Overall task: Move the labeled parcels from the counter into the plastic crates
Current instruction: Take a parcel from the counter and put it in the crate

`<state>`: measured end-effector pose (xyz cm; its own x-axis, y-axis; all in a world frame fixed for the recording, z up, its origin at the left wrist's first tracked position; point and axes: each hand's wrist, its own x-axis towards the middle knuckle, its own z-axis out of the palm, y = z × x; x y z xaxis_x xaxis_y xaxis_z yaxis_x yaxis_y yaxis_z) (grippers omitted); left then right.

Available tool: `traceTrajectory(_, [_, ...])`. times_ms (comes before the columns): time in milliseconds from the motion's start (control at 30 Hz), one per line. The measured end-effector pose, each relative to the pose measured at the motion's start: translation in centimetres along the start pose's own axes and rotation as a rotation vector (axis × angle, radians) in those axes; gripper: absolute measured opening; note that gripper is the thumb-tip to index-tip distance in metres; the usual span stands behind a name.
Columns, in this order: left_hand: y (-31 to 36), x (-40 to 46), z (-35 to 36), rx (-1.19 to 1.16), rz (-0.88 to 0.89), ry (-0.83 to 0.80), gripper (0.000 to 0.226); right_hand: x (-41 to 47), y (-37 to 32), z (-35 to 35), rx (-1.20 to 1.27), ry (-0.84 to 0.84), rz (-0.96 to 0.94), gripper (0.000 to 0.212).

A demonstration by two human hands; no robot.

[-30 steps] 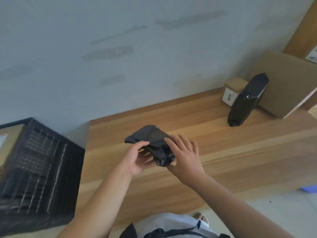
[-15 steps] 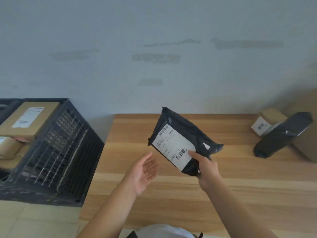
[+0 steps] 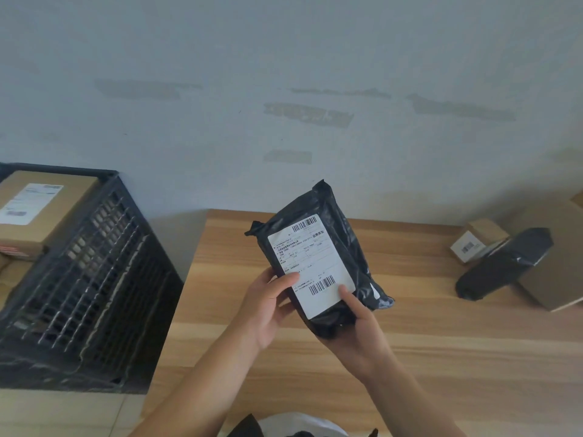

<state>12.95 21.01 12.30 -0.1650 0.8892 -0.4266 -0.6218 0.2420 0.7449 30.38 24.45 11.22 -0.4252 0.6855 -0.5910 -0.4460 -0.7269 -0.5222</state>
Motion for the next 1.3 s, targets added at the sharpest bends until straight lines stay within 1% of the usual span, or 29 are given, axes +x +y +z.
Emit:
traceTrajectory(33, [0.5, -0.1, -0.5, 0.018, 0.012, 0.007, 0.06, -0.1, 0.1, 0.2, -0.042, 0.069, -0.014, 0.048])
traceTrajectory(100, [2.1, -0.4, -1.8, 0.064, 0.049, 0.001, 0.059, -0.6, -0.3, 0.3, -0.127, 0.165, -0.069, 0.047])
traceTrajectory(167, [4.1, -0.9, -3.4, 0.115, 0.083, -0.025, 0.062, -1.3, -1.3, 0.2, -0.25, 0.225, -0.154, 0.047])
traceTrajectory(233, [6.2, -1.5, -5.0, 0.171, 0.101, -0.077, 0.071, -2.4, -2.8, 0.4, -0.43, 0.261, -0.256, 0.052])
traceTrajectory(267, [7.0, -1.8, -5.7, 0.2, 0.102, -0.11, 0.075, -3.2, -3.5, 0.8, -0.527, 0.25, -0.303, 0.053])
traceTrajectory(333, [8.2, -2.6, -6.9, 0.244, 0.094, -0.166, 0.079, -4.6, -4.5, 2.2, -0.69, 0.162, -0.363, 0.051])
traceTrajectory(400, [8.8, -3.5, -7.8, 0.257, 0.086, -0.195, 0.077, -5.5, -4.9, 3.7, -0.77, 0.09, -0.404, 0.049])
traceTrajectory(433, [8.9, -4.0, -8.1, 0.258, 0.083, -0.205, 0.076, -5.9, -4.7, 4.3, -0.789, 0.072, -0.433, 0.044])
traceTrajectory(500, [9.1, -4.8, -8.5, 0.259, 0.071, -0.233, 0.076, -6.3, -3.8, 5.2, -0.817, 0.079, -0.504, 0.025])
traceTrajectory(567, [9.1, -5.5, -8.9, 0.266, 0.063, -0.26, 0.076, -6.6, -2.6, 5.6, -0.832, 0.12, -0.558, 0.014])
traceTrajectory(633, [8.9, -6.1, -9.3, 0.281, 0.054, -0.28, 0.073, -6.9, -1.4, 5.8, -0.82, 0.159, -0.581, 0.015])
traceTrajectory(767, [8.6, -7.0, -10.3, 0.313, 0.056, -0.28, 0.062, -7.3, -0.1, 5.9, -0.793, 0.183, -0.6, 0.027])
traceTrajectory(867, [8.3, -7.3, -11.0, 0.316, 0.07, -0.258, 0.06, -7.4, 0.4, 5.8, -0.765, 0.189, -0.602, 0.027])
traceTrajectory(1000, [7.9, -7.9, -11.6, 0.319, 0.056, -0.261, 0.069, -7.2, 0.6, 5.6, -0.752, 0.175, -0.574, 0.022])
traceTrajectory(1133, [7.4, -8.3, -12.2, 0.321, 0.066, -0.252, 0.076, -6.6, 0.5, 5.5, -0.704, 0.125, -0.526, 0.021])
traceTrajectory(1300, [6.7, -8.5, -12.4, 0.271, 0.127, -0.248, 0.076, -5.2, -0.6, 5.9, -0.714, 0.07, -0.478, 0.016])
